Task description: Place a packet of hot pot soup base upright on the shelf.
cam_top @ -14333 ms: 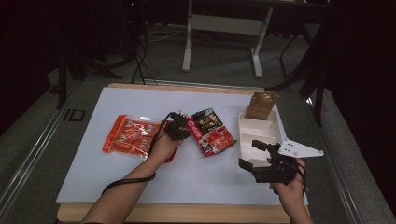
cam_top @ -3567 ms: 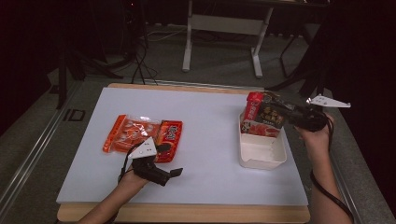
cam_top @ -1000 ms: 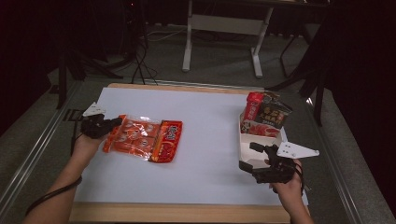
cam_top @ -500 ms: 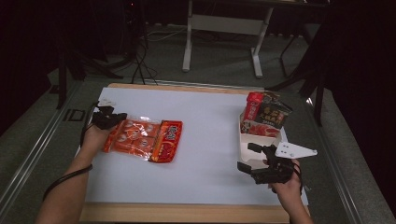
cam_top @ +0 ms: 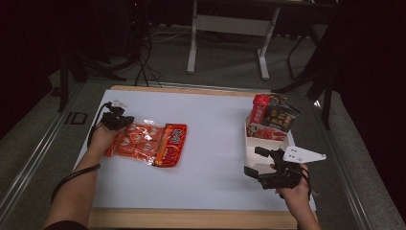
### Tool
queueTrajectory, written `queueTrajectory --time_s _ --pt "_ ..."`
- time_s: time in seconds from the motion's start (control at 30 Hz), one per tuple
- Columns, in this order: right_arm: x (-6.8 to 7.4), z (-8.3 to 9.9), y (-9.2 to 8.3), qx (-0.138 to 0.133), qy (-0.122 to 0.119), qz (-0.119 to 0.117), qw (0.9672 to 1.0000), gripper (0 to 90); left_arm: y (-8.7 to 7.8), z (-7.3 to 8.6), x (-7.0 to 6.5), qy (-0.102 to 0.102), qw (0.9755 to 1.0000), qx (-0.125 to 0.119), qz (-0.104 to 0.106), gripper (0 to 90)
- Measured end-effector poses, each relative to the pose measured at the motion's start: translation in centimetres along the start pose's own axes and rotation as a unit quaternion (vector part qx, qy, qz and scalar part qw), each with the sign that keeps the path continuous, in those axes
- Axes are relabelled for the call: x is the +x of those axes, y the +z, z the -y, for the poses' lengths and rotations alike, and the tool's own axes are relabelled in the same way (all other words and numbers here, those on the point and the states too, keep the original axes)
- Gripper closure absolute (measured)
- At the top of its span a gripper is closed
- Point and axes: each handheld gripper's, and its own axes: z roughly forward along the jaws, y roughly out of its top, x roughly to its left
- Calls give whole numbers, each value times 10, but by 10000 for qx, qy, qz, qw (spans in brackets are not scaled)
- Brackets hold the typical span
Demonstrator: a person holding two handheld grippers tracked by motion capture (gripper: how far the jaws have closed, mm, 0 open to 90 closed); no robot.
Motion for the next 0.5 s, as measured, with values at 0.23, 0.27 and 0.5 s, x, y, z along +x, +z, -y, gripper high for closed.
queueTrajectory --time_s 0.23,0.27,0.5 --pt "-1 1 1 12 39 -19 10000 147 1 -4 -2 175 9996 208 -13 900" --pt "-1 1 1 14 36 -23 10000 147 0 -4 -3 187 9996 231 -15 900" --pt "0 1 -2 -14 31 -18 10000 147 -4 0 -5 214 9992 331 5 900"
